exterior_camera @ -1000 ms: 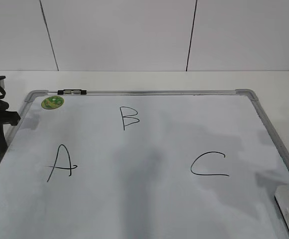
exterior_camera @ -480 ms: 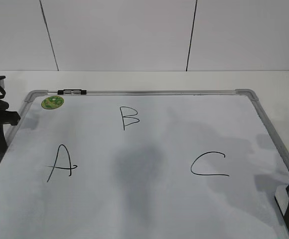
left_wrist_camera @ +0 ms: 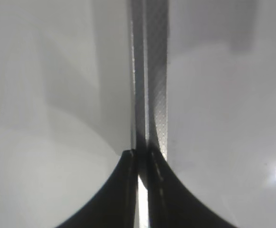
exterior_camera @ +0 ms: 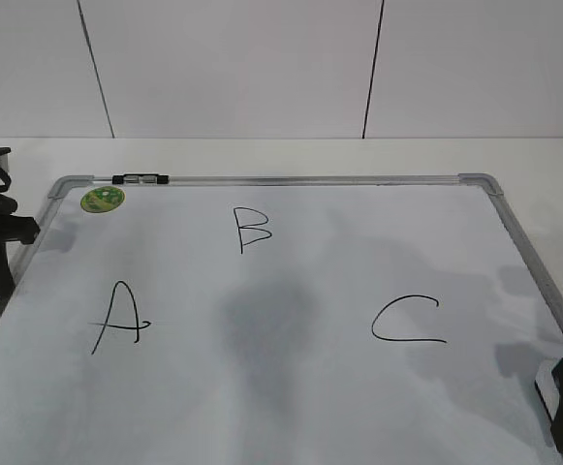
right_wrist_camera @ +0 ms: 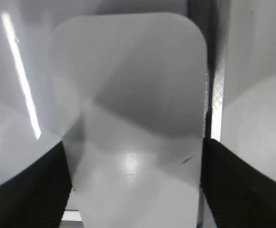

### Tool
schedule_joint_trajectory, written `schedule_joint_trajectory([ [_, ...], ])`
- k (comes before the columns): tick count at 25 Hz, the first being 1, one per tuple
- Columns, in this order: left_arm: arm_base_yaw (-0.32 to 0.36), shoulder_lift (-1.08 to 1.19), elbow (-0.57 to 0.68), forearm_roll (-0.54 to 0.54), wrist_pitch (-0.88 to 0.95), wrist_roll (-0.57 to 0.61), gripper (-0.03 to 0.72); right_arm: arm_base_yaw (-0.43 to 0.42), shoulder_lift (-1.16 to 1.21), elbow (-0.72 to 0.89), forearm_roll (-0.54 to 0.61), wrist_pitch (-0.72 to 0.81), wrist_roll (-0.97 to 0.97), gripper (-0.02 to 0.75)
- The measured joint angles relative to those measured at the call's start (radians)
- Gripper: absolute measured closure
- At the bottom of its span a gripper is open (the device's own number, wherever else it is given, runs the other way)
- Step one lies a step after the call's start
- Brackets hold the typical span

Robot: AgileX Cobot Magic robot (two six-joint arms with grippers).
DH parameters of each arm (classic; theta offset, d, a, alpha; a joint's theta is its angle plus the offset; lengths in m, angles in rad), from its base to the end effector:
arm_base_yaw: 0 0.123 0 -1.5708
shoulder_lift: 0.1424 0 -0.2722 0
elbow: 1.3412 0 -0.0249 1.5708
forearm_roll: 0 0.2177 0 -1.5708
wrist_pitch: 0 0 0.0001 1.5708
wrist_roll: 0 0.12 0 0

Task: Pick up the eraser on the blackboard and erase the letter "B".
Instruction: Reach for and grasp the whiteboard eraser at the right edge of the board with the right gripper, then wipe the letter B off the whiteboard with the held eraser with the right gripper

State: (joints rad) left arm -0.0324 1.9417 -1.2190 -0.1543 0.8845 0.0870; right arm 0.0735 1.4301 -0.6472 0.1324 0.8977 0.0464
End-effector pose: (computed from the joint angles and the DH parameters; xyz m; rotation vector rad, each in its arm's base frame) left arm 0.3297 -0.0250 0.1320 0.0378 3.0818 -0.1857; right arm 0.1798 0.0257 0.1554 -0.0881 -3.1077 -0.1572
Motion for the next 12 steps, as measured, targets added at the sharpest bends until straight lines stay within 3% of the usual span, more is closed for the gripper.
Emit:
schedule_joint_trajectory([
  [4,0.0,0.0,0.0,0.0,0.0,0.0,0.669,0.0,0.002,0.0,0.002,-0.002,-0.006,0.171],
  [12,0.002,0.0,0.0,-0.01,0.0,0.0,0.669,0.0,0.002,0.0,0.002,-0.002,-0.01,0.198],
])
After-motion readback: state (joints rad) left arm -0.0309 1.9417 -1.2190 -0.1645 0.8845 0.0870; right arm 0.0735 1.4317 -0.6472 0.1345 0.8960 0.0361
